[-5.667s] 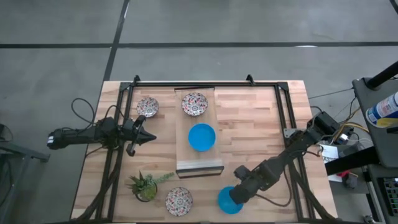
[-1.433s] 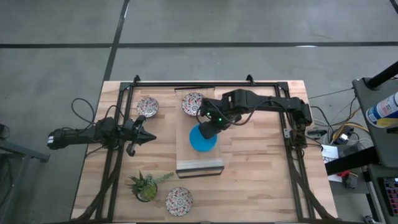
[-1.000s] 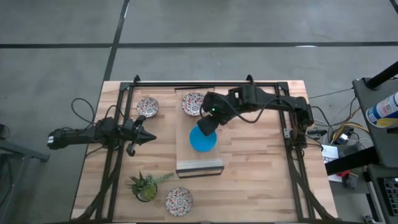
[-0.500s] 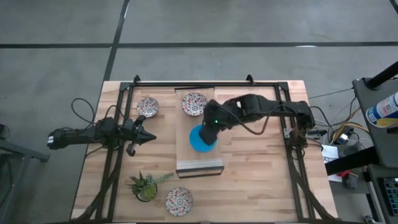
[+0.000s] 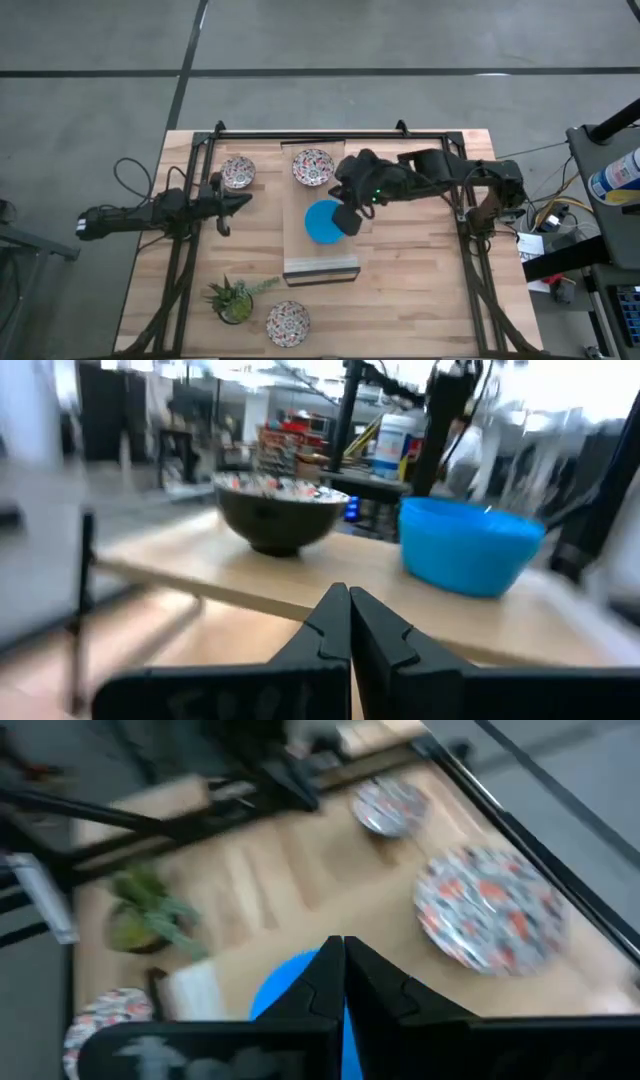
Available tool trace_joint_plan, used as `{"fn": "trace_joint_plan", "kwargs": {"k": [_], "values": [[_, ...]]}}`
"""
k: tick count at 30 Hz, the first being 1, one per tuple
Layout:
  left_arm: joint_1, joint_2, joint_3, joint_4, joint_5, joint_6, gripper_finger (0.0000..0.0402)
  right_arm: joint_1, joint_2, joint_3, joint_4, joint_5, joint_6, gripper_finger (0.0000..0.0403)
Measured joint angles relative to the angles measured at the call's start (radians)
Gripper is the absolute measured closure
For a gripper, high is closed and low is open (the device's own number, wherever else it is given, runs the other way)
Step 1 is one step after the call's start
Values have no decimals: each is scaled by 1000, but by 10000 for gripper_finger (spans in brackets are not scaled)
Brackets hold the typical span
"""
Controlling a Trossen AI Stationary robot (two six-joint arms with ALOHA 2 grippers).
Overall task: Pick & Place Mini bowls
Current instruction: Stack the top white bowl on top of the white bowl on the shelf
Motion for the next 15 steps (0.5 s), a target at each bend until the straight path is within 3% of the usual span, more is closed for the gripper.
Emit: {"fn": "trace_joint_plan", "kwargs": {"k": [5, 7, 15], "values": [[-1, 4, 15, 14, 68, -510, 401, -8, -131, -230, 313, -139, -137, 394], [-1, 3, 22, 47, 75, -671, 401, -11, -198, -338, 411, -146, -179, 394], [-1, 3, 22, 51, 70, -926, 401, -28, -511, -767, 610, -148, -154, 395]]}}
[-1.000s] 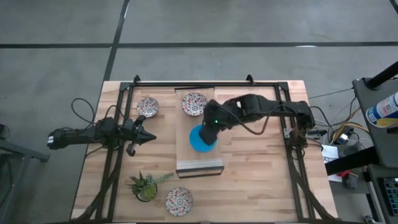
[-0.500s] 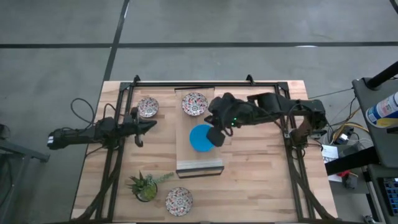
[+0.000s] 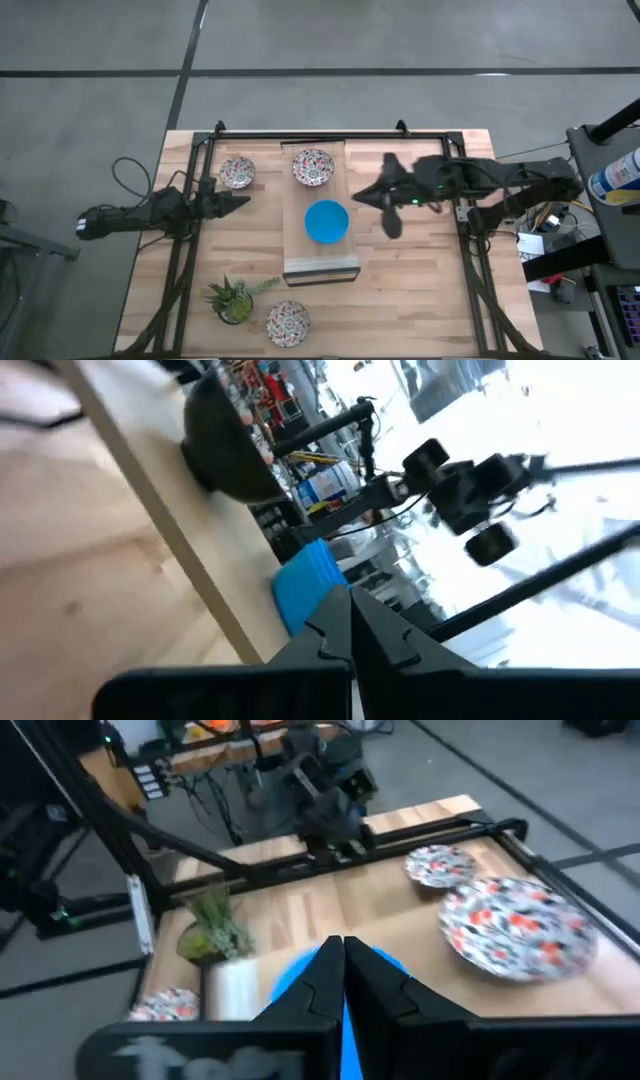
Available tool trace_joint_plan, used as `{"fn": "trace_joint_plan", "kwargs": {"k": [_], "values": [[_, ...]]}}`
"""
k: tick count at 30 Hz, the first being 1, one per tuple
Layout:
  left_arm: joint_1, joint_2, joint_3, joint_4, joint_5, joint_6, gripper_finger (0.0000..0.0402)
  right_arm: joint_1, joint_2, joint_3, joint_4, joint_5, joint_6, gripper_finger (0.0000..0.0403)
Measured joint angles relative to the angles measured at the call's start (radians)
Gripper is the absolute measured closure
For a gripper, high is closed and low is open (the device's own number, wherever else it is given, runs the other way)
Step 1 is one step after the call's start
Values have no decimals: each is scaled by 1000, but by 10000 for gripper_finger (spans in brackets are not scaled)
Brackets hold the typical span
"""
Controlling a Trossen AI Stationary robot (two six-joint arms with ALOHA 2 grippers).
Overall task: Pick & Place Mini bowls
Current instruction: Stack the top white bowl on top of the white bowl on the shelf
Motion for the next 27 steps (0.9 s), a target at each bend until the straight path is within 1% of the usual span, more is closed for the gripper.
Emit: {"fn": "trace_joint_plan", "kwargs": {"k": [3, 6, 7, 11, 17, 22, 27], "values": [[0, 1, 0, 1, -6, -92, 401, -2, -107, -157, 53, 4, -89, 394], [1, 1, 0, 2, -56, -73, 401, 1, -187, -280, 36, 51, -254, 394], [1, 1, 0, 3, -73, -69, 401, 1, -211, -311, 34, 68, -250, 394], [1, 1, 2, 24, -104, -68, 401, -2, -316, -448, 97, 83, -150, 394], [1, 1, 3, 60, -173, -120, 401, 1, -458, -662, 308, 73, -76, 394], [1, 1, 3, 63, -189, -216, 401, 0, -588, -804, 305, 78, -40, 394], [2, 4, 3, 62, -251, -248, 401, 0, -753, -953, 390, 76, -38, 394]]}}
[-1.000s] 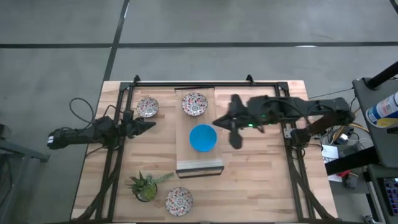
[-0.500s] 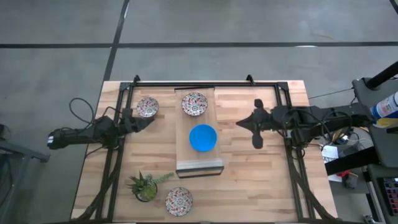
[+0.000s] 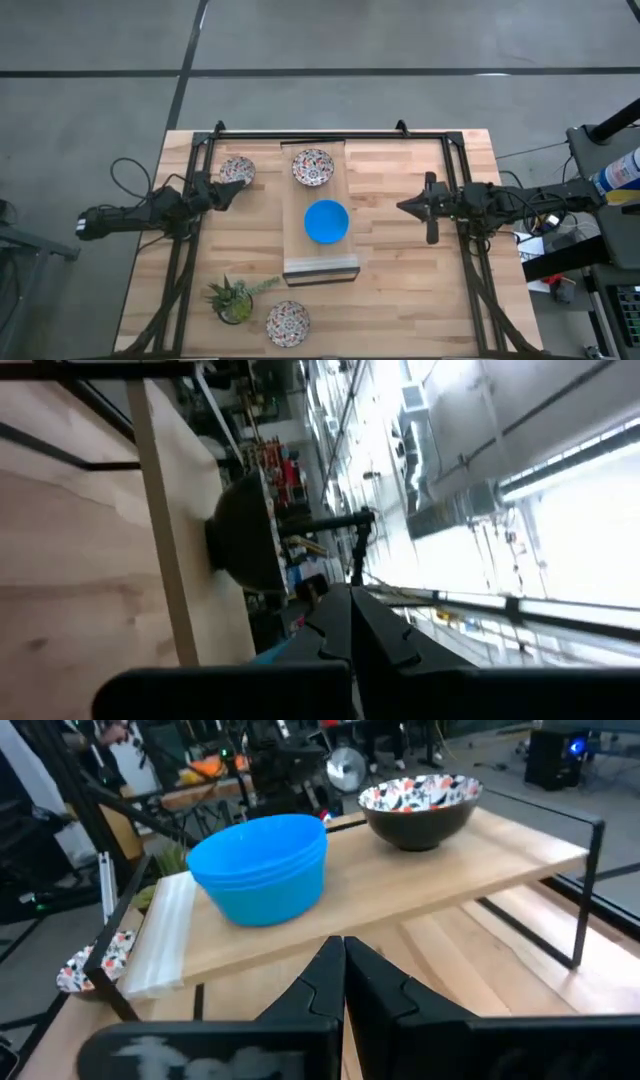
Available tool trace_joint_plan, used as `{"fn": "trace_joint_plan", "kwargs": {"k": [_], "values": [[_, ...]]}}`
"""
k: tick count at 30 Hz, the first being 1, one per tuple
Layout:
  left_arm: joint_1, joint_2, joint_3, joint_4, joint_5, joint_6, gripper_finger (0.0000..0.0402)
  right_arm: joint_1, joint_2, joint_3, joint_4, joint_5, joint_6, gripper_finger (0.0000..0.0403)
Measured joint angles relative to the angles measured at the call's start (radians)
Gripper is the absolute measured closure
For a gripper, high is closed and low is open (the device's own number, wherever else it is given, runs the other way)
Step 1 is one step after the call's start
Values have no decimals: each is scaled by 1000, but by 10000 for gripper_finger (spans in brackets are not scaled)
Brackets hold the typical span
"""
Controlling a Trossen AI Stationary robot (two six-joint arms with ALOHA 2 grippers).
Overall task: Pick & Place Mini bowls
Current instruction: Stack the top white bowl on top of the white bowl on the shelf
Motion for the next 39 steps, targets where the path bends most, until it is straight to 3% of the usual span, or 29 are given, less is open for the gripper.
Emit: {"fn": "trace_joint_plan", "kwargs": {"k": [10, 17, 23, 27, 34, 39], "values": [[0, 16, 33, -9, -143, -24, 399, 0, -257, -195, 67, -29, -3, 394], [0, 98, 137, -125, -150, -6, 341, 0, -374, -254, 68, -31, -32, 394], [0, 203, 333, -479, -216, -37, 285, 0, -441, -299, 66, -36, -45, 394], [2, 304, 477, -746, -252, -106, 268, 0, -487, -338, 69, -119, -44, 394], [32, 539, 672, -1003, -261, -126, 266, 0, -490, -367, 127, -159, -64, 394], [120, 685, 768, -1129, -176, -156, 266, 0, -490, -367, 110, -155, -93, 394]]}}
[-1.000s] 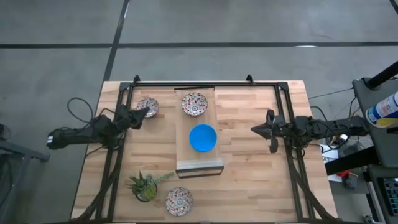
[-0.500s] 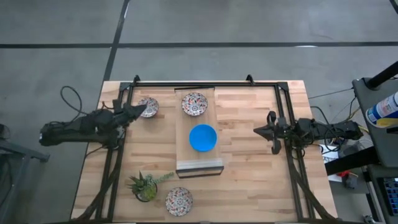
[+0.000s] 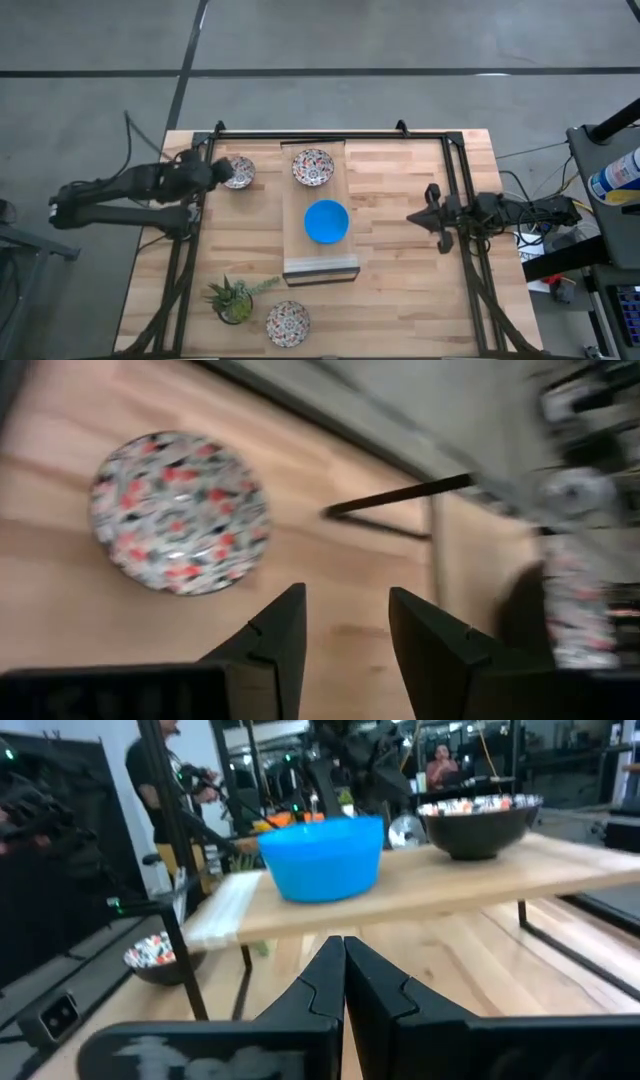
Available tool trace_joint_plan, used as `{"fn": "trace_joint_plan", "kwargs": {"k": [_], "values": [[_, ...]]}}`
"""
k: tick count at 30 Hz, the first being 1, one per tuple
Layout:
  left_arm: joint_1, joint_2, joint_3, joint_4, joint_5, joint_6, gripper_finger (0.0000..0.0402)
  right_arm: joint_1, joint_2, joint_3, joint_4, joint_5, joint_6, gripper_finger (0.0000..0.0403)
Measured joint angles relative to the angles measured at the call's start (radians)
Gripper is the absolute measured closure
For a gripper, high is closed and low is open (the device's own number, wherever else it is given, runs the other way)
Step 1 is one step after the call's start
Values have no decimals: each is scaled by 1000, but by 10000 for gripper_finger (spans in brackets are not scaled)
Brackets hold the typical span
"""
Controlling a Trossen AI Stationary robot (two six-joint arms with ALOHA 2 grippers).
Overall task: Pick & Place Mini bowls
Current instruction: Stack the top white bowl on top of the white bowl on the shelf
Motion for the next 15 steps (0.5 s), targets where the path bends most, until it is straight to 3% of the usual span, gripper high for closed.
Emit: {"fn": "trace_joint_plan", "kwargs": {"k": [6, 15], "values": [[185, 126, 58, -68, 141, 32, 266, 0, 13, 0, -31, 1, 3, 394], [561, 249, 78, -73, 427, 325, 266, 0, 24, 0, -30, 1, 4, 394]]}}
